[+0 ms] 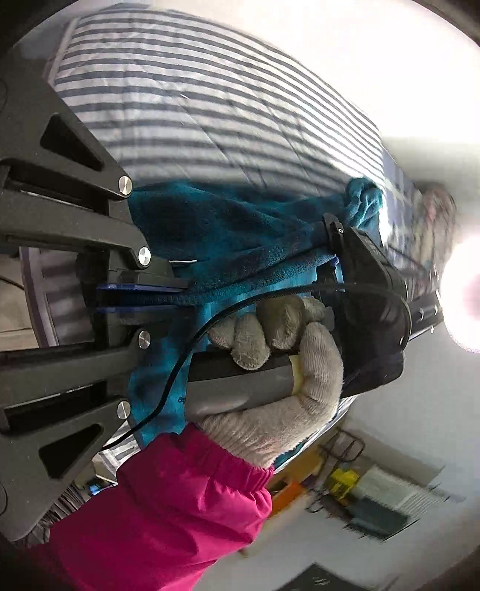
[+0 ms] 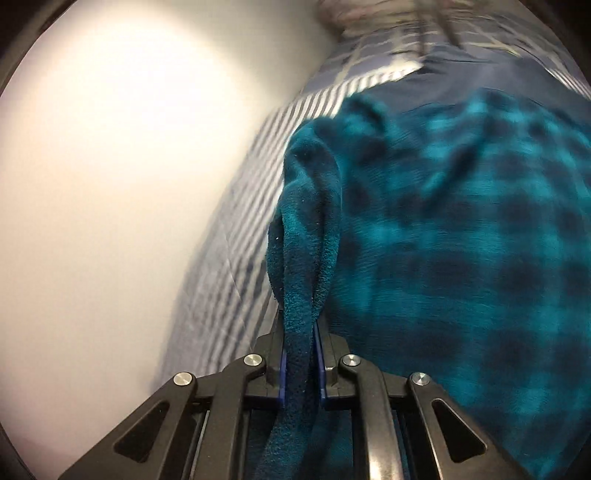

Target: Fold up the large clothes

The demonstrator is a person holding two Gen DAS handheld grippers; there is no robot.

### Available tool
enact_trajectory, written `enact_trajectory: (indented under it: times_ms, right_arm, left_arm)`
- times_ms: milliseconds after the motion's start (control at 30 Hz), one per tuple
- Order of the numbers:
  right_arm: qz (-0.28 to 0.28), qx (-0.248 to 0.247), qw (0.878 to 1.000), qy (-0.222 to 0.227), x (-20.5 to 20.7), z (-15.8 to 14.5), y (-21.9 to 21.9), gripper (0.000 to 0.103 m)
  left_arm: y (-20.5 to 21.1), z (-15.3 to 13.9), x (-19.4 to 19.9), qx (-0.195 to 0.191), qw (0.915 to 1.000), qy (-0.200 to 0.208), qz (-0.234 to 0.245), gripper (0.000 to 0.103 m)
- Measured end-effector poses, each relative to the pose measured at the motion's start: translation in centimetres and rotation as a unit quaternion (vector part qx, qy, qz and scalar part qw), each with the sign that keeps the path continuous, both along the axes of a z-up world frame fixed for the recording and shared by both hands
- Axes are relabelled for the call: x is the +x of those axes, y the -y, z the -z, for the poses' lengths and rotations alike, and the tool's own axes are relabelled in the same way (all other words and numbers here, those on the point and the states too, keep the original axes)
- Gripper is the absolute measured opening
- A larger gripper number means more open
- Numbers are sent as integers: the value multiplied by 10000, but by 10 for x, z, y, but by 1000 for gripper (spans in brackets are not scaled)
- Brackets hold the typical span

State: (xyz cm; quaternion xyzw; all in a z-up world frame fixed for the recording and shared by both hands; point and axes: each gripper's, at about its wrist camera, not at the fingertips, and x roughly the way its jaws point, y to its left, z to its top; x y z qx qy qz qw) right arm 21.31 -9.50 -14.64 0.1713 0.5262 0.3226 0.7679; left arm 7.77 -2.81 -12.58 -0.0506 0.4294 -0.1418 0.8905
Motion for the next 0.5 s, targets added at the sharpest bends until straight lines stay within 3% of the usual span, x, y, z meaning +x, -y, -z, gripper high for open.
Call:
enact_trajectory:
  times_ms: [100,233,333,500]
  right_arm:
    - [501,679,9964,-5,-4,5,57,9]
    - [1207,1131,9850,-482,-8,38,116,9]
    - [1375,987,9824,-796,-9,60,134,9]
    - [1303,661,9861,-790,-4,64,139,9]
  left_arm:
    - [26,2,4,147,9995,-38,278,3]
    - [48,13,9,261,9982,-196,510,3]
    - [57,15,5,226,9973,-326,623,3]
    - [48,15,-1,-268,9947,-565,813,3]
